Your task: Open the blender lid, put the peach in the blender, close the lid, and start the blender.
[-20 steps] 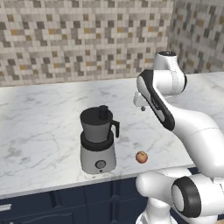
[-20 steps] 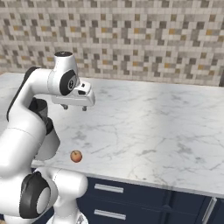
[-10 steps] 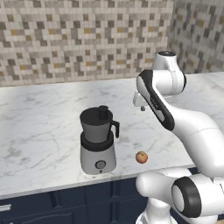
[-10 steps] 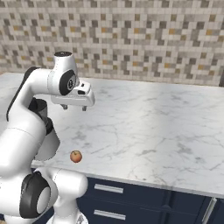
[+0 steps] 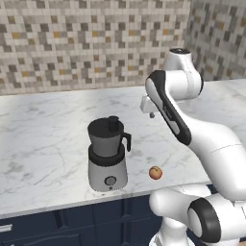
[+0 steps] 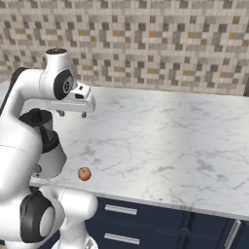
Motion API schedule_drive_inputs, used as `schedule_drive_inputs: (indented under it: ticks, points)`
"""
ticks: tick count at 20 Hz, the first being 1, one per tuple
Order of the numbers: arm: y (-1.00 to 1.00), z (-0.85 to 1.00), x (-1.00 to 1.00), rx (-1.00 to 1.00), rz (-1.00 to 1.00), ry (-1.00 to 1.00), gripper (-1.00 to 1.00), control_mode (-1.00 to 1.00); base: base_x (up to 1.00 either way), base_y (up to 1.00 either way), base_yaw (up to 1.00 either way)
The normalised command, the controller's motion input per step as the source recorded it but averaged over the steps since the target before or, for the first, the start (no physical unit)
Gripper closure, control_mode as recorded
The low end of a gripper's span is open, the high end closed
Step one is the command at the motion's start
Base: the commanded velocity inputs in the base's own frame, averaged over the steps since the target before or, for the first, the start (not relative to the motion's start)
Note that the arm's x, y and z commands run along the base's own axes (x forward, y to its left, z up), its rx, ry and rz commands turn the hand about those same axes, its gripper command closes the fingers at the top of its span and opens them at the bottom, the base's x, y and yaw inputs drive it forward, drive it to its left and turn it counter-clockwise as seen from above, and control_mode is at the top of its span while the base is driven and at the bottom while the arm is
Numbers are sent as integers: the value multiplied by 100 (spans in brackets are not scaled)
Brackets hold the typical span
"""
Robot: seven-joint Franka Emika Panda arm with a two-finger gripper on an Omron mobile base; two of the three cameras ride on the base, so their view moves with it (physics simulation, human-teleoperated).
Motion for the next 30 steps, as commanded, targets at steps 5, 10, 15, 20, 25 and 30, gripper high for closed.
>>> schedule_drive_inputs:
  ticks: [5, 10, 15, 20, 25, 30]
  points:
    - [100, 78, -25, -3, 0, 3, -100, -100, 0, 0, 0]
    - [84, 12, -2, -2, 2, 5, -100, -100, 0, 0, 0]
    - [44, -2, 0, 0, 2, 5, -100, -100, 0, 0, 0]
    - [18, -19, 0, 0, 4, 3, -100, -100, 0, 0, 0]
    - [19, -26, 0, -2, 2, 3, -100, -100, 0, 0, 0]
    - [15, -26, 6, -1, 1, 3, -100, -100, 0, 0, 0]
